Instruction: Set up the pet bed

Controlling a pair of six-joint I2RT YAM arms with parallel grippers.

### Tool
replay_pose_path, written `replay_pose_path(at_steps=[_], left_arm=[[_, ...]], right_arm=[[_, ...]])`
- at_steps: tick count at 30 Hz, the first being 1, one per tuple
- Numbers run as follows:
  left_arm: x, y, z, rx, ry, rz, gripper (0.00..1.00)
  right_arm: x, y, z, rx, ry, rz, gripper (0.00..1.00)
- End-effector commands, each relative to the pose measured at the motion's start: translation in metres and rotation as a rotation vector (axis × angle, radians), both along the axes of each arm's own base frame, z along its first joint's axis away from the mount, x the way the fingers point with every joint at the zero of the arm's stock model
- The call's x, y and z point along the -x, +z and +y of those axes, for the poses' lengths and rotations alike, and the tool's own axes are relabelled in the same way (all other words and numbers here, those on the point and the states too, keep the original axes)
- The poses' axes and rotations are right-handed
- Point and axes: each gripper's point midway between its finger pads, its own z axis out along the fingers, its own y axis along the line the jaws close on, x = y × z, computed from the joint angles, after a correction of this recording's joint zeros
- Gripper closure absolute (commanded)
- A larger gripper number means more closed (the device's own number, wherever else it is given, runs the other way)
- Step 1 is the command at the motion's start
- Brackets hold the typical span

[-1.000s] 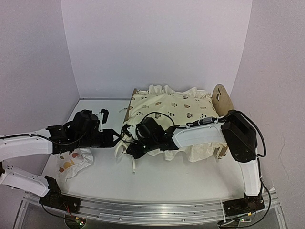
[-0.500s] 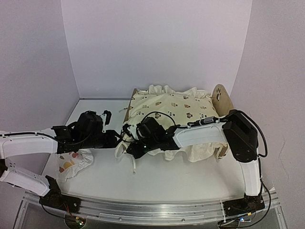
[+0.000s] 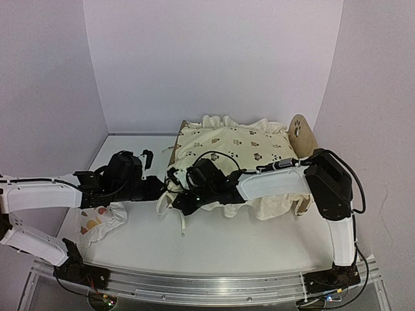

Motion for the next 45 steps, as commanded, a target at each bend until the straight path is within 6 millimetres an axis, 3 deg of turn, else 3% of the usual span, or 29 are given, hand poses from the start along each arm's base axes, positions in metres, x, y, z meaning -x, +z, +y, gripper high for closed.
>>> replay_pose_path(at_steps=[1, 11, 16, 19, 24, 30, 45], left_arm=[[-0.005, 0.015, -0.003, 0.05, 0.014, -0.04, 0.97], [-0.008, 0.025, -0.003, 0.061, 0.021, -0.069, 1.0], [-0.008, 0.023, -0.002, 0.052, 0.019, -0.069, 1.0], [-0.009, 0.022, -0.004, 0.053, 0.015, -0.07, 1.0], [-0.009, 0.022, -0.007, 0.056, 0.003, -0.068, 1.0], [-0.009, 0.025, -0.007, 0.057, -0.003, -0.075, 1.0], [-0.008, 0.028, -0.007, 0.056, -0.009, -0.078, 1.0]], right_arm=[[-0.003, 0.033, 0.003, -0.066, 0.01, -0.038, 1.0], [-0.002, 0.031, 0.001, -0.061, 0.003, -0.03, 0.99], [0.001, 0.038, -0.009, -0.042, 0.003, -0.047, 0.65], [0.009, 0.035, -0.02, -0.011, 0.01, -0.023, 0.56], [0.02, 0.025, -0.03, 0.011, 0.022, 0.018, 0.53], [0.019, -0.002, -0.031, 0.071, 0.03, 0.021, 0.49], [0.008, -0.059, -0.028, 0.308, 0.025, -0.224, 0.49]])
